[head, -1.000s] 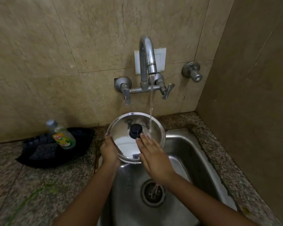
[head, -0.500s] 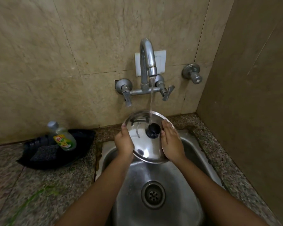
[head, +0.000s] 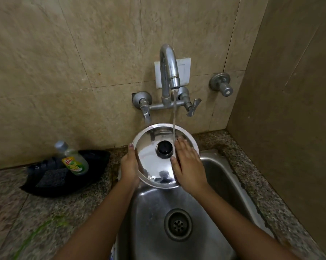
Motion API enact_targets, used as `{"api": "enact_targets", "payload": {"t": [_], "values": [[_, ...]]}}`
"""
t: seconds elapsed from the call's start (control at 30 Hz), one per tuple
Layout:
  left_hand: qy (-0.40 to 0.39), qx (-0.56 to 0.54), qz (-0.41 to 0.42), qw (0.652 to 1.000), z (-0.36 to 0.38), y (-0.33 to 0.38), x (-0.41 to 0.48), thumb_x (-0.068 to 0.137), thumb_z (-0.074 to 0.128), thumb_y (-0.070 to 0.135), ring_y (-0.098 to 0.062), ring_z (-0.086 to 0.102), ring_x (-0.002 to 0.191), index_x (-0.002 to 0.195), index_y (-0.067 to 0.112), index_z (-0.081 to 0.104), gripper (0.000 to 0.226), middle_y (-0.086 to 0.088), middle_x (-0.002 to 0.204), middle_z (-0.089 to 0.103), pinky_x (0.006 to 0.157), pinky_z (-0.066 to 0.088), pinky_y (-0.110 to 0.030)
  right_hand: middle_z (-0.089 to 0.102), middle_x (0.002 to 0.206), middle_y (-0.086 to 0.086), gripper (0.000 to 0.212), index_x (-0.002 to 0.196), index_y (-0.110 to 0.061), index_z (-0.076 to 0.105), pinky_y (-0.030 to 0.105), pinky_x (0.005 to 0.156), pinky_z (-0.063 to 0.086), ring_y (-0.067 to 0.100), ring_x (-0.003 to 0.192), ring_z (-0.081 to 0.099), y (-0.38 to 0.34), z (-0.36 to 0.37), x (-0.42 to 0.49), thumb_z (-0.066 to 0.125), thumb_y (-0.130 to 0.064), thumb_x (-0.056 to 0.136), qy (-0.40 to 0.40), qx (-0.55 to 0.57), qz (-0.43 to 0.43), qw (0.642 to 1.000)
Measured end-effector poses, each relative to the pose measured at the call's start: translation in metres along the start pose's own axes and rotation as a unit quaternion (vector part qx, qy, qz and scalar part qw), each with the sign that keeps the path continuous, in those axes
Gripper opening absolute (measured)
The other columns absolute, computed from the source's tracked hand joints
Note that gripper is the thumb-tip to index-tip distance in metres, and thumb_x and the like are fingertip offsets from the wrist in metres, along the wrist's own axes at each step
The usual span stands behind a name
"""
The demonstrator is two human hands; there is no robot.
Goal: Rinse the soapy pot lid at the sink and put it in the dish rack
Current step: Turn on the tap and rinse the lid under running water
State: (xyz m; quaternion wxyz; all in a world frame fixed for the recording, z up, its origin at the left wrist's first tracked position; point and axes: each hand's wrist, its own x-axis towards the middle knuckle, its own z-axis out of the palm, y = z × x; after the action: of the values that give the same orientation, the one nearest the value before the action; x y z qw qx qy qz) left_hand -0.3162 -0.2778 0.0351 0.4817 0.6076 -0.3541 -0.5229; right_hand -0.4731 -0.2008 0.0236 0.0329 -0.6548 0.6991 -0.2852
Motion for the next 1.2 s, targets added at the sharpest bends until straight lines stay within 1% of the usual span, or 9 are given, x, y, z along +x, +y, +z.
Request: {"api": "enact_targets", "payload": {"t": [0.2, 0.33, 0.47, 0.73, 0.83, 0.93, 1.0, 1.07, 1.2], "values": [[-0.09, 0.067, 0.075, 0.991, -0.007, -0.017, -0.028, 0.096, 0.045, 0.044, -0.023, 0.065, 0.069, 0.076, 0.012, 0.068, 0.045, -0.004, 0.072, 0.068, 0.07, 0.052, -0.032, 0.001, 0.16, -0.009, 0.063, 0.153, -0.024, 0.008, 0.039, 0.122, 0.011, 0.006, 0.146, -0.006, 0.036, 0.014, -0.035, 0.011, -0.049, 0.095, 0.007, 0.046, 0.108, 0.993], [-0.137, 0.107, 0.08, 0.982, 0.004, -0.029, -0.041, 0.096, 0.042, 0.046, -0.028, 0.059, 0.068, 0.089, -0.009, 0.065, 0.06, -0.018, 0.074, 0.062, 0.065, 0.048, -0.034, -0.008, 0.159, -0.012, 0.058, 0.15, -0.038, 0.002, 0.035, 0.119, -0.006, 0.008, 0.146, -0.014, 0.05, -0.007, 0.005, 0.015, -0.056, 0.096, -0.106, 0.048, -0.014, 0.993], [-0.106, 0.082, 0.066, 0.989, 0.016, -0.024, -0.036, 0.096, 0.043, 0.044, -0.03, 0.069, 0.079, 0.075, 0.013, 0.07, 0.046, -0.014, 0.08, 0.073, 0.08, 0.053, -0.039, -0.005, 0.161, -0.006, 0.055, 0.152, -0.027, 0.004, 0.036, 0.119, -0.003, 0.012, 0.148, -0.008, 0.033, -0.031, 0.04, 0.021, -0.043, 0.102, -0.227, 0.033, -0.033, 0.973], [-0.101, 0.065, 0.037, 0.992, 0.019, -0.016, -0.027, 0.098, 0.041, 0.04, -0.02, 0.065, 0.071, 0.077, 0.011, 0.067, 0.045, -0.008, 0.075, 0.068, 0.067, 0.051, -0.023, 0.029, 0.157, 0.005, 0.07, 0.149, -0.013, 0.028, 0.039, 0.119, 0.005, 0.017, 0.147, 0.021, -0.007, 0.006, -0.038, 0.035, -0.053, 0.093, -0.126, -0.104, -0.245, 0.956], [-0.09, 0.042, -0.058, 0.993, 0.008, -0.022, -0.021, 0.097, 0.042, 0.043, -0.03, 0.067, 0.083, 0.098, 0.004, 0.069, 0.048, -0.016, 0.092, 0.071, 0.08, 0.054, -0.033, 0.025, 0.159, 0.002, 0.068, 0.15, -0.017, 0.024, 0.039, 0.119, 0.016, 0.018, 0.147, 0.019, 0.008, 0.009, -0.066, 0.048, -0.028, 0.087, -0.141, -0.108, -0.301, 0.937], [-0.142, 0.018, -0.141, 0.98, 0.0, -0.022, -0.024, 0.099, 0.04, 0.034, -0.029, 0.066, 0.078, 0.102, -0.001, 0.064, 0.042, -0.018, 0.1, 0.068, 0.059, 0.057, -0.026, 0.053, 0.142, 0.001, 0.058, 0.138, -0.018, 0.049, 0.035, 0.107, 0.039, 0.019, 0.132, 0.048, 0.012, 0.009, -0.07, 0.058, -0.005, 0.082, -0.041, -0.065, -0.344, 0.936], [-0.138, 0.032, -0.185, 0.972, -0.006, -0.02, -0.028, 0.1, 0.037, 0.04, -0.023, 0.059, 0.066, 0.087, 0.003, 0.06, 0.046, -0.014, 0.081, 0.064, 0.048, 0.051, -0.024, 0.065, 0.128, 0.0, 0.059, 0.129, -0.021, 0.059, 0.03, 0.093, 0.051, 0.016, 0.115, 0.063, 0.009, 0.0, -0.061, 0.068, -0.002, 0.074, -0.027, -0.013, -0.305, 0.952], [-0.09, 0.126, -0.144, 0.977, -0.021, -0.031, -0.021, 0.095, 0.034, 0.056, -0.023, 0.052, 0.059, 0.071, 0.005, 0.058, 0.061, -0.01, 0.061, 0.054, 0.057, 0.047, -0.029, 0.073, 0.109, 0.001, 0.05, 0.125, -0.026, 0.061, 0.03, 0.074, 0.056, 0.02, 0.093, 0.07, 0.001, -0.015, -0.049, 0.064, -0.008, 0.078, -0.026, 0.02, -0.213, 0.976], [-0.044, 0.204, -0.022, 0.978, -0.045, -0.054, -0.015, 0.095, 0.034, 0.053, -0.028, 0.058, 0.071, 0.076, 0.019, 0.062, 0.047, -0.014, 0.076, 0.061, 0.079, 0.052, -0.042, 0.072, 0.098, 0.002, 0.031, 0.118, -0.019, 0.065, 0.032, 0.077, 0.055, 0.015, 0.085, 0.068, -0.004, -0.036, -0.02, 0.061, -0.008, 0.089, -0.094, 0.27, 0.06, 0.956]]}}
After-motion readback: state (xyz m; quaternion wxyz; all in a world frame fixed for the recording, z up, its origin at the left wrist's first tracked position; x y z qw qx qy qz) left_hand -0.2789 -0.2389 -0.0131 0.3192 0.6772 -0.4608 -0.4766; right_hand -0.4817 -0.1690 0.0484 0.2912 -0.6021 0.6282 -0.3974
